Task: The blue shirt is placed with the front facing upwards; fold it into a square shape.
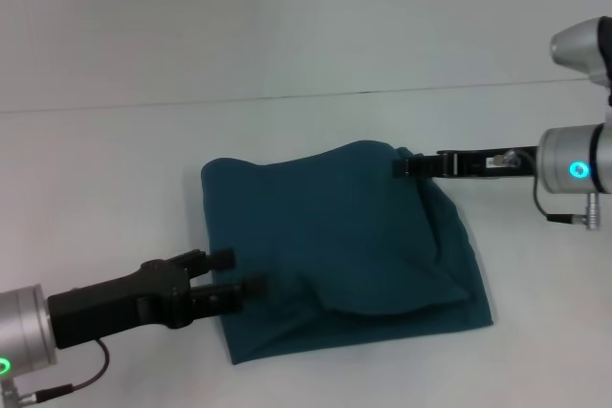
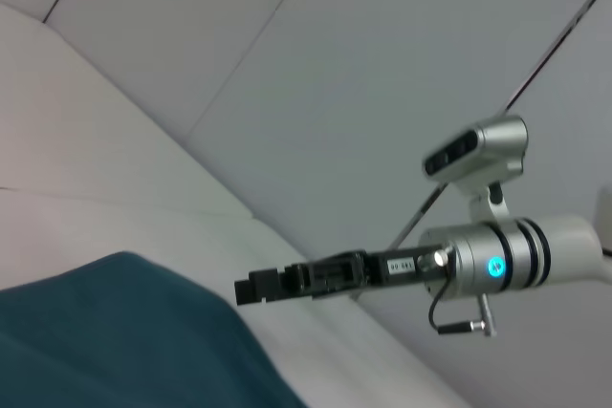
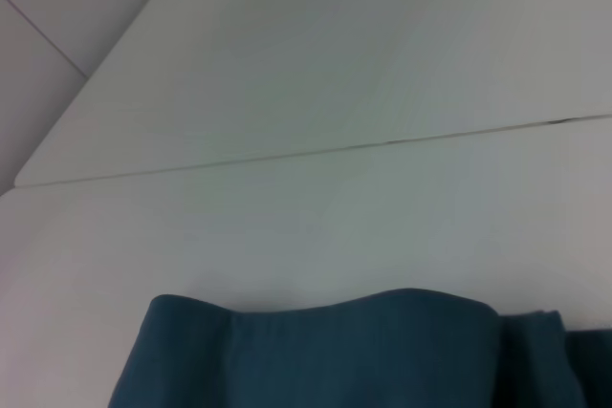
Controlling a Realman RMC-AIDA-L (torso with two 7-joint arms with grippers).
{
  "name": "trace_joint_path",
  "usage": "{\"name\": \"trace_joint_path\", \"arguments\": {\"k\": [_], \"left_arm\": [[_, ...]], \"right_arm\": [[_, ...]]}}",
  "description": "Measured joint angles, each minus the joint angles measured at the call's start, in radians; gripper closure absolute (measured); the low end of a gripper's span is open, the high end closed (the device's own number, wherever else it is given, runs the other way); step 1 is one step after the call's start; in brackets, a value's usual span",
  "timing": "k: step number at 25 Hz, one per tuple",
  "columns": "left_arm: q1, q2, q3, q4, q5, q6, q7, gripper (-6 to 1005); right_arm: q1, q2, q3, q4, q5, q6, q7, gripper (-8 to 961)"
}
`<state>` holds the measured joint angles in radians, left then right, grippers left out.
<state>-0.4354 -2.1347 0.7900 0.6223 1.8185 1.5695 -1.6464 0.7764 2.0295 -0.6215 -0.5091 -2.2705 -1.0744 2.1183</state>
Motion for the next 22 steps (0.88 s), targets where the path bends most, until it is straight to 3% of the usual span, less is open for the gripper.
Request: {"name": "trace_joint_path", "arguments": {"k": [5,15,22], "left_arm": [[0.002,0.003,-0.02,0.019,0.053,0.034,0.022,33],[-0.012,0.005,-0.022,0.03,0.073,0.028,0.025,35],[-0.019,0.006,-0.017,0.03,0.073,0.026,0.022,36]], "right_arm": [[0.021,0.015,-0.012,0.046,-0.001,0.073,0.001,236],[0.01,0.018,-0.014,0.059,0.0,0.098,0.004,238],[0.011,0.035,-0.022,0.073,0.001,0.129,-0.004,269]]}}
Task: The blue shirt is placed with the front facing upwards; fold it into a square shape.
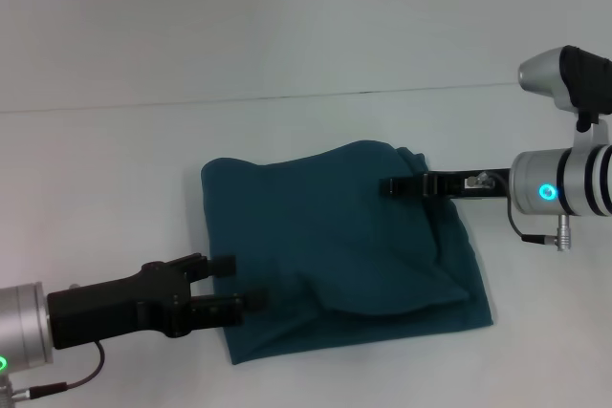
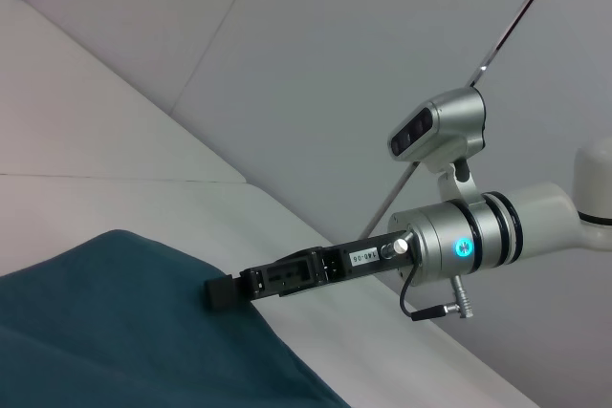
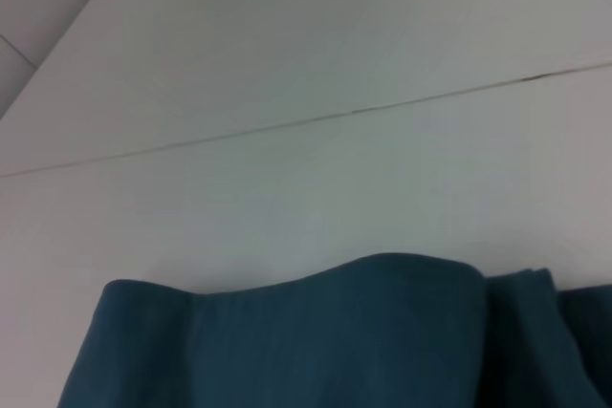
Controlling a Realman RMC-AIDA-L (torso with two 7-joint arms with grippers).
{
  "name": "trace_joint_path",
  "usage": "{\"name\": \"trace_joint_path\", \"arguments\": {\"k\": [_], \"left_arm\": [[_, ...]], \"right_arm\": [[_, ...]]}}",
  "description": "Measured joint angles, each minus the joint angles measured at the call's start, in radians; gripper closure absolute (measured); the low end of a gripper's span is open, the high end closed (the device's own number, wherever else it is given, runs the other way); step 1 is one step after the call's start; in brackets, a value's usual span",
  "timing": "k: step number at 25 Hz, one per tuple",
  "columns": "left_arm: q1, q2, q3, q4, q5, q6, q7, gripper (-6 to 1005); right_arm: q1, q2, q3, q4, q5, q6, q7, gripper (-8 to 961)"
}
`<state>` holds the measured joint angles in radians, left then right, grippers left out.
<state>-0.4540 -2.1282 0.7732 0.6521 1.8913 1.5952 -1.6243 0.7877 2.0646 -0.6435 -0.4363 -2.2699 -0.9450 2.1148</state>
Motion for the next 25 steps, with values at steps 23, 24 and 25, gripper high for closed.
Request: {"name": "trace_joint_path", "arguments": {"k": [23,24,25], "left_arm": [[-0.008,0.007,-0.009,0.0,0.02,-0.019,-0.014,36],[-0.008,0.007,-0.009,0.0,0.02,-0.02,-0.015,36],[-0.008,0.007,-0.009,0.0,0.02,-0.021,-0.015,36]], "right_arm": [[0.036,0.022,-0.037,0.025,0.008,0.083,-0.013,560],[0.037,0.022,-0.038,0.025,0.008,0.083,-0.016,609],[0.037,0.022,-0.038,0.025,0.008,0.083,-0.017,628]]}}
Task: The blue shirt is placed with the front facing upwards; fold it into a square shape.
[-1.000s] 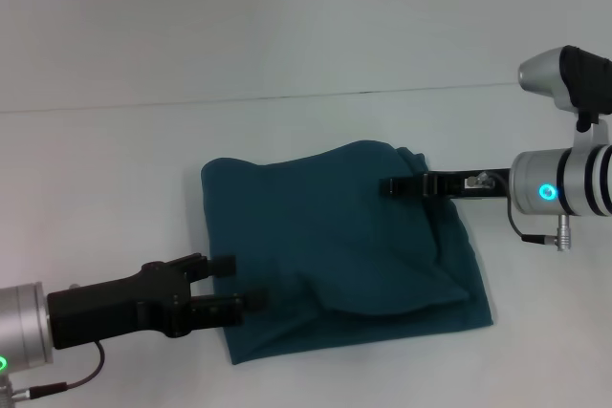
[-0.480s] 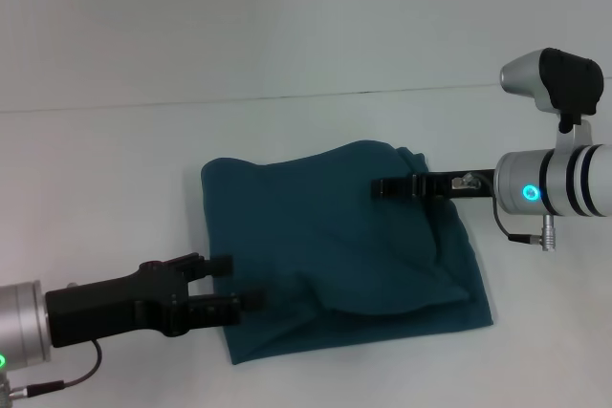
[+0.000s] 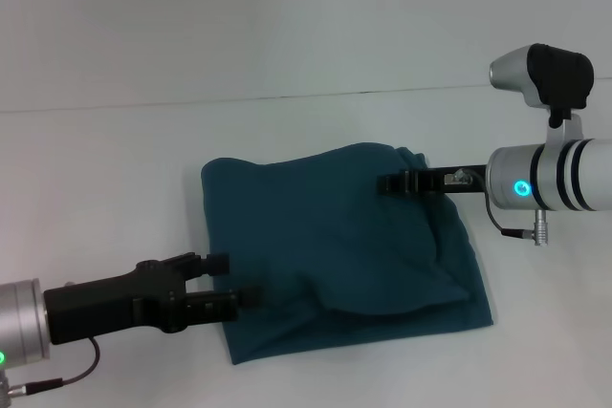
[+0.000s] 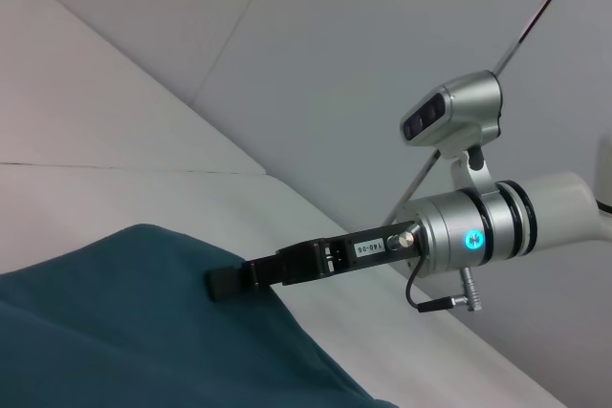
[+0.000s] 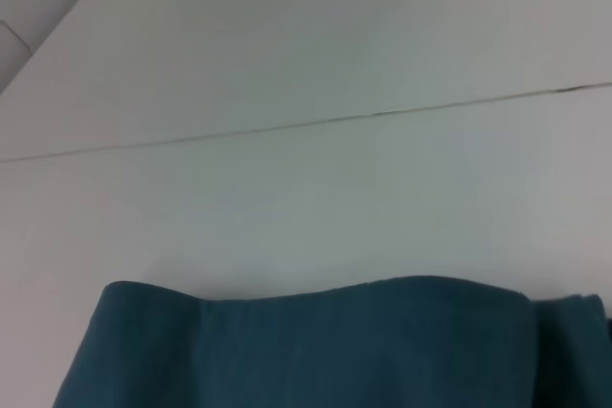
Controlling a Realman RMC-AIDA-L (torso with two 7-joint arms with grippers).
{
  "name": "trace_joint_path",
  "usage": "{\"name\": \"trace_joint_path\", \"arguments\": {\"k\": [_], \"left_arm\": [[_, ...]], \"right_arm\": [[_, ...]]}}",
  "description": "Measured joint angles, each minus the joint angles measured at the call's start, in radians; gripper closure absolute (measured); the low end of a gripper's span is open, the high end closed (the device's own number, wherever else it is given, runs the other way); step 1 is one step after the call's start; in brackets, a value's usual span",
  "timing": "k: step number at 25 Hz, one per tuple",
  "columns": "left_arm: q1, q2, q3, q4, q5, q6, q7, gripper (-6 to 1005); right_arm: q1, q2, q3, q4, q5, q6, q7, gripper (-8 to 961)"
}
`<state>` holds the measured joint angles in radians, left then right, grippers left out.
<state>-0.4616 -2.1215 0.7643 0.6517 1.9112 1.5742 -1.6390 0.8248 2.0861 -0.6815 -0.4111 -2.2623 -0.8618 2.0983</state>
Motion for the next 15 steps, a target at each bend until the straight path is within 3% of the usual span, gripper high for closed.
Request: {"name": "trace_joint_path", "arguments": {"k": [15], "left_arm": [[-0.009,0.004,0.0,-0.006,0.0,-0.015,-0.004,35]], "right_arm": [[0.0,-0.001,-0.001,-0.005,0.057,-0.008,-0.051,906]]}}
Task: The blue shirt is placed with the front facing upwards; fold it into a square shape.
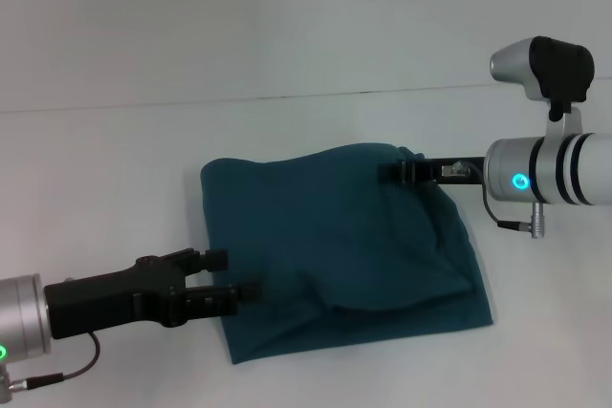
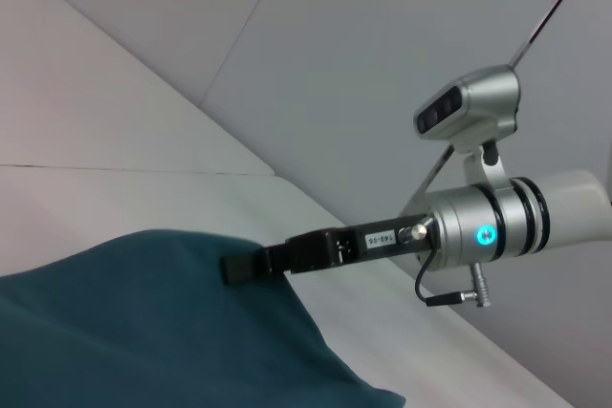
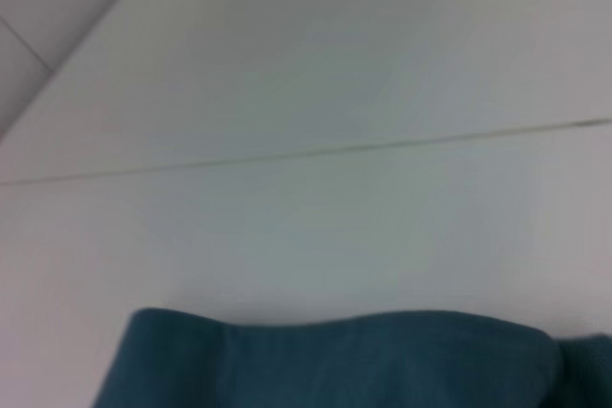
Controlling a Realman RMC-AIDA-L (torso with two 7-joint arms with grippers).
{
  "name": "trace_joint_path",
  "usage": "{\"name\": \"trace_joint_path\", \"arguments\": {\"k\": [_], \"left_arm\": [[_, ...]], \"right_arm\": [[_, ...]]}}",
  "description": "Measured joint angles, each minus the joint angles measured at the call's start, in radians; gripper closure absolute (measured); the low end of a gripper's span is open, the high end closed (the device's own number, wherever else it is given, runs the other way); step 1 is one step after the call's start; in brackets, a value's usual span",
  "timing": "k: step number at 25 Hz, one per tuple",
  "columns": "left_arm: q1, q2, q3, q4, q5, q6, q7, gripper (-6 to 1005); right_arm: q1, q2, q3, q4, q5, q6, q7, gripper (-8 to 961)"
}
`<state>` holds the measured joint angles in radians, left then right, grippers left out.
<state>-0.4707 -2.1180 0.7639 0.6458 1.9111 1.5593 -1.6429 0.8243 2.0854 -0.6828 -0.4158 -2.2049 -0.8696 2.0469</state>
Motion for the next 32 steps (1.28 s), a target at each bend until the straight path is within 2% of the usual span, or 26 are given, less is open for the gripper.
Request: {"name": "trace_joint_path", "arguments": {"k": [8,17,32], "left_arm": [[0.006,-0.001,-0.003,0.0,-0.006,0.0,-0.001,35],[0.009,-0.008,-0.026,-0.002,-0.008,0.003,-0.001,35],[0.0,-0.007,-0.026,-0.003,-0.007,0.001,-0.013,35]], "right_arm": [[-0.016,-0.002,0.002,-0.073,0.047,-0.12,-0.042,924],[-0.081,-0.001,0.001,-0.167,0.09,-0.229,-0.029,925],[-0.169,-0.012,0.0,-0.264,0.095,-0.274,0.026,925]]}}
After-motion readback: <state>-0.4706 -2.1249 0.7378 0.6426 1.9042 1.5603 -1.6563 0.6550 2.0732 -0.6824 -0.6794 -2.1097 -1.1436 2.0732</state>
